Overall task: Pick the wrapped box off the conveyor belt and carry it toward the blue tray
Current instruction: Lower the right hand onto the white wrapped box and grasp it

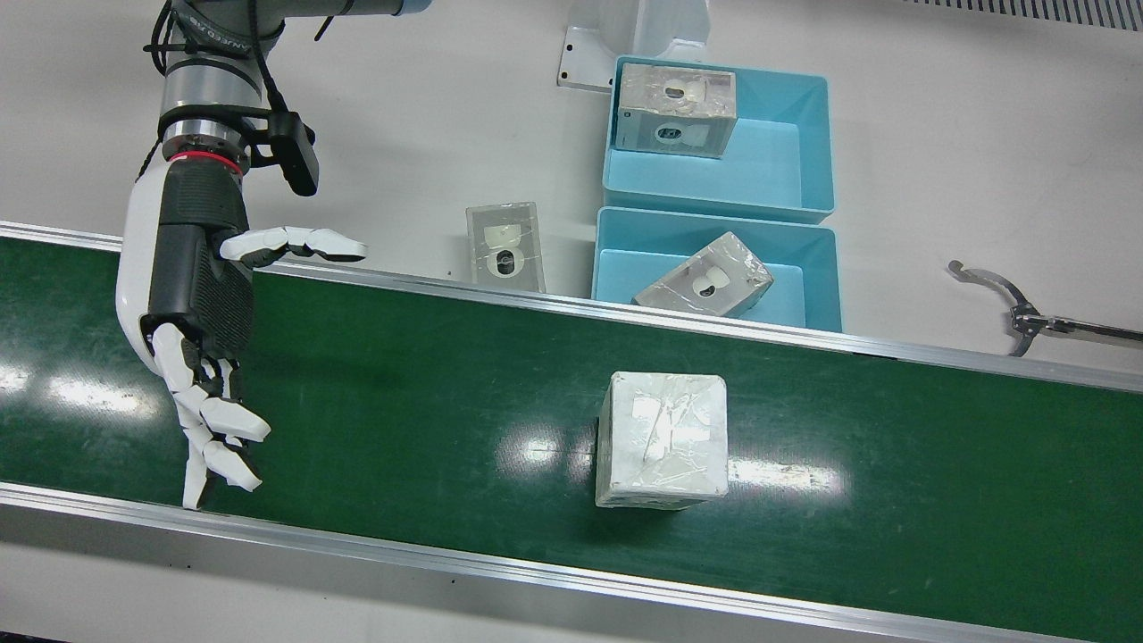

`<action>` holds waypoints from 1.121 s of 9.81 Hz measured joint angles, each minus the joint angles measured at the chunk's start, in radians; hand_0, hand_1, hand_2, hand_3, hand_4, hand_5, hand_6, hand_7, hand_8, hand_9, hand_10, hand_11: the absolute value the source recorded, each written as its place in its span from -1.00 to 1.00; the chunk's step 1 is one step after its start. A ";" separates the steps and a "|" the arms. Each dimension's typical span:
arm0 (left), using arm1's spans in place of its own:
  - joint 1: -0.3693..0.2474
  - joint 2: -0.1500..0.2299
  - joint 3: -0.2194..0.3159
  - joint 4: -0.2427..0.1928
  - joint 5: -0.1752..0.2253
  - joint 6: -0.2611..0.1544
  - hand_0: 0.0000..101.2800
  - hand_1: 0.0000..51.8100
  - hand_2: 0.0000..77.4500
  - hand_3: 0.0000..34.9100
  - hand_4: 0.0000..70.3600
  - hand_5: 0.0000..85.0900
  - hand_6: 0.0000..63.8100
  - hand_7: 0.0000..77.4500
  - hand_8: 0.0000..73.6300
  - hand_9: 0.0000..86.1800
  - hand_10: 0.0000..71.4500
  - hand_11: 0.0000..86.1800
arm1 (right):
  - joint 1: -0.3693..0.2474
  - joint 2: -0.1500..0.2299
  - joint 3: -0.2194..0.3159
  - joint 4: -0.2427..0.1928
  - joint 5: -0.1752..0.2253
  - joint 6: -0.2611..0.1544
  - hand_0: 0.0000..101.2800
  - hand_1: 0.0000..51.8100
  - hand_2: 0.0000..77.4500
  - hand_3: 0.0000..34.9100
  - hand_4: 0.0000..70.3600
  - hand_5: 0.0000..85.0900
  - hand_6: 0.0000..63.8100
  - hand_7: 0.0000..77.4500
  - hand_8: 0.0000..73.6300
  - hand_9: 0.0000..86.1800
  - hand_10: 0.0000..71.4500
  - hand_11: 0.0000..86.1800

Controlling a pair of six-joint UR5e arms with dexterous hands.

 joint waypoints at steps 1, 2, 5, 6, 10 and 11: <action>0.000 0.000 0.000 0.000 0.000 0.000 -1.00 -1.00 -0.99 -1.00 -1.00 -0.99 -1.00 -0.99 -0.99 -1.00 -0.98 -1.00 | -0.002 0.000 0.000 0.000 0.000 0.000 -0.19 -0.62 -0.58 0.73 -0.53 -0.46 -1.00 -0.51 -1.00 -0.95 -0.94 -0.91; 0.000 0.000 0.000 0.000 0.000 0.000 -1.00 -1.00 -0.97 -1.00 -1.00 -0.99 -1.00 -0.99 -0.99 -1.00 -0.98 -1.00 | -0.005 0.000 -0.001 0.000 0.000 0.000 -0.19 -0.62 -0.58 0.73 -0.53 -0.46 -1.00 -0.51 -1.00 -0.95 -0.94 -0.91; 0.000 0.000 0.000 0.000 0.000 0.000 -1.00 -1.00 -0.97 -1.00 -1.00 -0.99 -1.00 -0.99 -0.99 -1.00 -0.98 -1.00 | -0.015 -0.002 -0.010 0.001 0.001 0.000 -0.19 -0.62 -0.58 0.72 -0.64 -0.50 -1.00 -0.49 -1.00 -0.95 -0.94 -0.91; 0.000 0.000 0.000 0.000 0.000 0.000 -1.00 -1.00 -0.99 -1.00 -1.00 -0.99 -1.00 -0.99 -0.99 -1.00 -1.00 -1.00 | -0.020 0.001 -0.023 0.004 0.001 0.000 -0.19 -0.62 -0.61 0.73 -0.58 -0.51 -1.00 -0.51 -1.00 -0.95 -0.94 -0.91; 0.000 0.000 0.000 0.000 0.000 0.000 -1.00 -1.00 -0.99 -1.00 -1.00 -0.99 -1.00 -0.99 -0.99 -1.00 -0.98 -1.00 | -0.035 0.042 -0.085 0.016 0.002 0.000 -0.19 -0.64 -0.68 0.73 -0.75 -0.71 -1.00 -0.55 -1.00 -0.95 -0.95 -0.92; 0.000 0.000 0.000 0.000 0.000 0.000 -1.00 -1.00 -0.99 -1.00 -1.00 -0.99 -1.00 -0.99 -0.99 -0.99 -1.00 -1.00 | -0.043 0.061 -0.104 0.018 0.003 0.000 -0.19 -0.64 -0.68 0.73 -0.75 -0.71 -1.00 -0.55 -1.00 -0.95 -0.95 -0.92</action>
